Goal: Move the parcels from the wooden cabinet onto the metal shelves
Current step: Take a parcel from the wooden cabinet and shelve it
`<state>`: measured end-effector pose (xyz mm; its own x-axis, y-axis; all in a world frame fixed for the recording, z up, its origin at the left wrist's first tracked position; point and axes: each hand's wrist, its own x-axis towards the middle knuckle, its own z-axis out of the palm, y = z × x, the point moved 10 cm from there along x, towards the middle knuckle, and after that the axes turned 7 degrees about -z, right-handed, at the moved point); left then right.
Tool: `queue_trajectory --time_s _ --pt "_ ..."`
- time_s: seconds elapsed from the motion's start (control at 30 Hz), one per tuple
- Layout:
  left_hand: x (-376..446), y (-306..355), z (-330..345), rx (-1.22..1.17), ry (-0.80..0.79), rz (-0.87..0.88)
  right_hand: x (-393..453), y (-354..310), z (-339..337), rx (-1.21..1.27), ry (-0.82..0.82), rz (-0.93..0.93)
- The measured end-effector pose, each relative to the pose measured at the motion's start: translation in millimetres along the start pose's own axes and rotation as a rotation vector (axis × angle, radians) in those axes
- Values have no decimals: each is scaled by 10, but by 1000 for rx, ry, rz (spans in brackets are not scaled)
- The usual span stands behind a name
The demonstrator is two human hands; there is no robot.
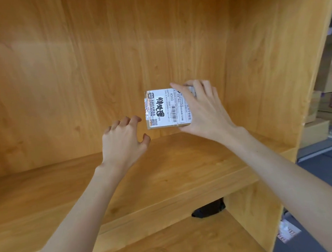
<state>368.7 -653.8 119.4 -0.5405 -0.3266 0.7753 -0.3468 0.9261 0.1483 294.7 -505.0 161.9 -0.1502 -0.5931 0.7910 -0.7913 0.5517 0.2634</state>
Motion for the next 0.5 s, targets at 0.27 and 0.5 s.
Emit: queue_trajectory --time_s 0.27,0.5 --pt "4 464 -14 -53 -8 45 -284 309 -234 -51 -11 30" --pt "-77 1484 29 -117 -21 161 -893 1003 -796 -147 -19 126"
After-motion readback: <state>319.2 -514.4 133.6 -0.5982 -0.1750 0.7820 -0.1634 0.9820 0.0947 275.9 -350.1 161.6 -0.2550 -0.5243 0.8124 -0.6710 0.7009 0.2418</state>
